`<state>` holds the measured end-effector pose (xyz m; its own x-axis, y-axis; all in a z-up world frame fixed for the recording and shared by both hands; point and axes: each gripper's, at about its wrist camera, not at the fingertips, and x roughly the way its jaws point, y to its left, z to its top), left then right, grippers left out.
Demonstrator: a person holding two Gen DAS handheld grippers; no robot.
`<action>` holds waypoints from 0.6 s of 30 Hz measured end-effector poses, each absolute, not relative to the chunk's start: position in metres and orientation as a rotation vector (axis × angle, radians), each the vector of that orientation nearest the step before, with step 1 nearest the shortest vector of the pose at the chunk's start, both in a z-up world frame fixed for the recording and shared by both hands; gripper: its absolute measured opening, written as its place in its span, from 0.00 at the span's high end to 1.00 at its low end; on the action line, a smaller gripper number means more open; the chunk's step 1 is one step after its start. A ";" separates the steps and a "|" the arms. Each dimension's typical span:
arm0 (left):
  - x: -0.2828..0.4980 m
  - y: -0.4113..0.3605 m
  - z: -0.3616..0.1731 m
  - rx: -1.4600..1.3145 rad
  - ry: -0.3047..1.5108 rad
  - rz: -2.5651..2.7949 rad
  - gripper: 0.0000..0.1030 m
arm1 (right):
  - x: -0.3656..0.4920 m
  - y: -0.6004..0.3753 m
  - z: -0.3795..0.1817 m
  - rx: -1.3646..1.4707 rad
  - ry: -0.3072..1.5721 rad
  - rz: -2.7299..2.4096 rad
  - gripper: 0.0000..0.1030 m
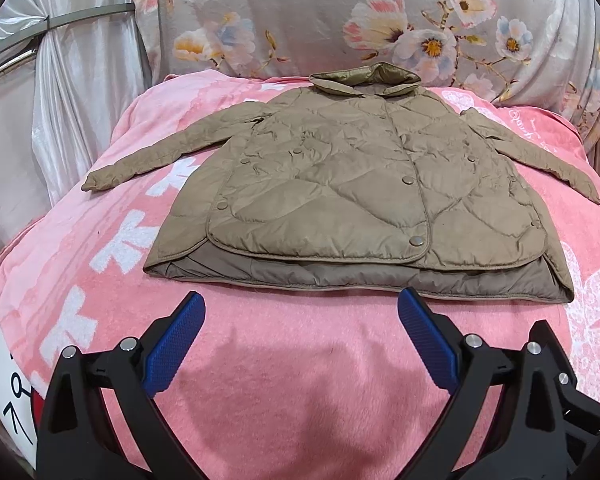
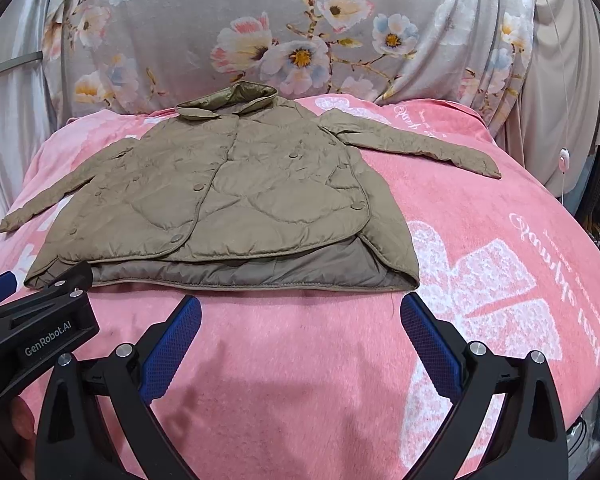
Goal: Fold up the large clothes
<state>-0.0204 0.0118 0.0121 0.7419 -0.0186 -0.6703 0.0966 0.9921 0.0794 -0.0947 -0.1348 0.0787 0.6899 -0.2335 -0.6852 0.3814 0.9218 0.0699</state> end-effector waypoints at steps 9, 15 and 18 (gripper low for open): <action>-0.021 0.011 0.012 0.112 0.731 -0.061 0.08 | -0.095 -0.134 0.079 0.213 0.732 -0.346 0.05; -0.022 0.014 0.012 0.111 0.730 -0.063 0.08 | -0.096 -0.134 0.079 0.211 0.731 -0.348 0.05; -0.022 0.014 0.013 0.106 0.733 -0.062 0.08 | -0.096 -0.133 0.079 0.212 0.730 -0.347 0.05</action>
<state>-0.0220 0.0142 0.0127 0.7418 -0.0195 -0.6703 0.0939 0.9927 0.0751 -0.0962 -0.1330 0.0794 0.6920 -0.2353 -0.6825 0.3813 0.9219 0.0687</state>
